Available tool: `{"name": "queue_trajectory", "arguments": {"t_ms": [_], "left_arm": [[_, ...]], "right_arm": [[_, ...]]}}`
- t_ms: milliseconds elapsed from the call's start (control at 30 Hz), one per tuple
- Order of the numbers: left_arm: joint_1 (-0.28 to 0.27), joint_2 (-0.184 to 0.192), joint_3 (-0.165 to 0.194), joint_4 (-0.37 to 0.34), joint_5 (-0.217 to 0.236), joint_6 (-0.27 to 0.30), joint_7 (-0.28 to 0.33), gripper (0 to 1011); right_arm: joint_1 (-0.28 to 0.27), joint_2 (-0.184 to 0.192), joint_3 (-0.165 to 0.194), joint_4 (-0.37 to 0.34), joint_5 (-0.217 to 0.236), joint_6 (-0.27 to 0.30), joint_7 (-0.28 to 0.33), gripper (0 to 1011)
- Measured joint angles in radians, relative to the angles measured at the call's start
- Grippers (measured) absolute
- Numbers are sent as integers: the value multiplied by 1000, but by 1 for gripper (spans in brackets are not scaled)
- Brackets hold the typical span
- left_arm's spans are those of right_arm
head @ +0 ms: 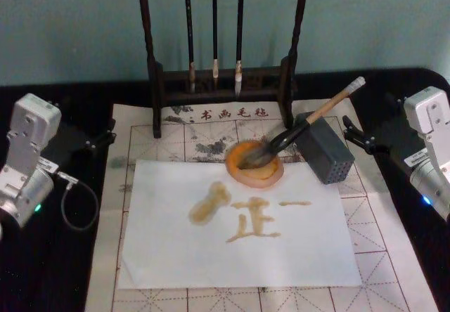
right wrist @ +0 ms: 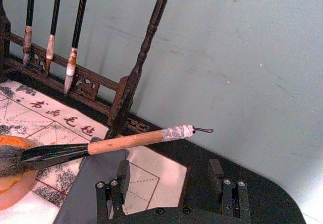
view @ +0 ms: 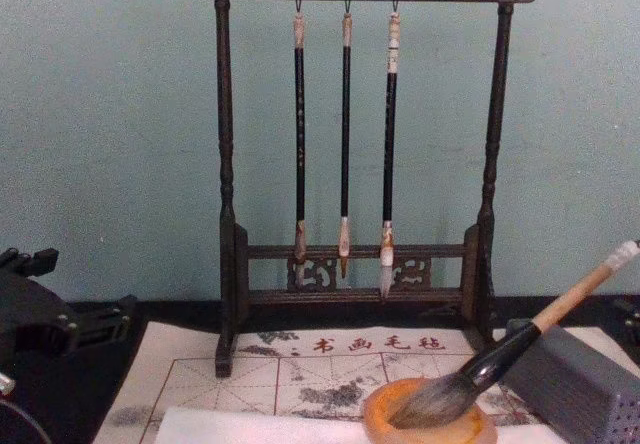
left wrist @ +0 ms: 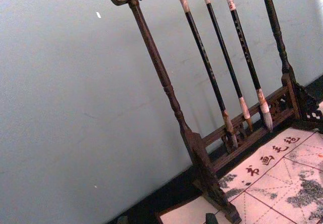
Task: Pick up the brush from the inkstone, write on the paper, then place the brush back to its original position.
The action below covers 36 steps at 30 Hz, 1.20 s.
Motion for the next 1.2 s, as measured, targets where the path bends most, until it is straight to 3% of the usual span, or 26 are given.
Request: {"name": "queue_trajectory", "arguments": {"t_ms": [1200], "left_arm": [[0,0,0,0,0,0,0,1001]], "right_arm": [[0,0,0,0,0,0,0,1002]]}}
